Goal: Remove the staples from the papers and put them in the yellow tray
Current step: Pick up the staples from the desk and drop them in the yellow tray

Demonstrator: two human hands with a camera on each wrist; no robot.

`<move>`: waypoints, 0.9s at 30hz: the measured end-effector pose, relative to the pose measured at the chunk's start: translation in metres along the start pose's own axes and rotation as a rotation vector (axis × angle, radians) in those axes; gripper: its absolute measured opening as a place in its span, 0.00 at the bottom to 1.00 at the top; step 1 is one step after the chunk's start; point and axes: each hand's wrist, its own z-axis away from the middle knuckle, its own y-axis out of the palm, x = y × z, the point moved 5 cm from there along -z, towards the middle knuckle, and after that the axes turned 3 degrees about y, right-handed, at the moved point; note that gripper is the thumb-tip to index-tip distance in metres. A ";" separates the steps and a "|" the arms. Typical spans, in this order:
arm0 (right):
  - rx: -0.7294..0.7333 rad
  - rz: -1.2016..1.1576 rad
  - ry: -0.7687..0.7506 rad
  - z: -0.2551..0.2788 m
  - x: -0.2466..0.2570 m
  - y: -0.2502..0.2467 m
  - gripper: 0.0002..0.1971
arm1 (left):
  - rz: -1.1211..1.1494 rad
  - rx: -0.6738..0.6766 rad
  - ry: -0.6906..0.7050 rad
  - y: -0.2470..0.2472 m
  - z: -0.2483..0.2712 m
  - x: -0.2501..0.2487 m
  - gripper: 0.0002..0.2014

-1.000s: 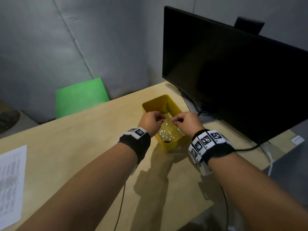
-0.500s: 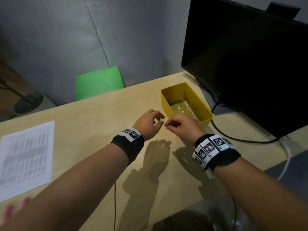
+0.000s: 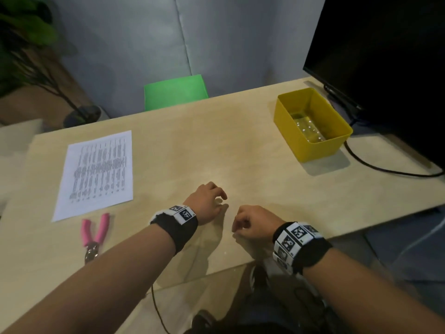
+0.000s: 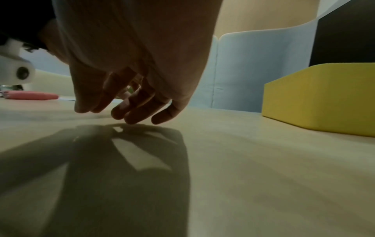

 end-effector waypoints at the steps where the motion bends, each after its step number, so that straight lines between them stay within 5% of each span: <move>1: 0.005 0.025 -0.021 0.002 0.004 0.008 0.08 | 0.001 -0.009 -0.012 0.002 0.006 0.006 0.13; 19: -0.224 0.278 -0.346 0.016 0.032 0.051 0.05 | 0.246 -0.244 -0.149 0.003 0.058 0.051 0.10; 23: -0.204 0.220 -0.220 0.011 0.021 0.052 0.13 | 0.270 -0.243 -0.174 0.000 0.056 0.050 0.10; 27: -0.237 -0.092 -0.040 0.007 -0.004 0.035 0.08 | 0.286 -0.218 -0.146 0.005 0.056 0.037 0.09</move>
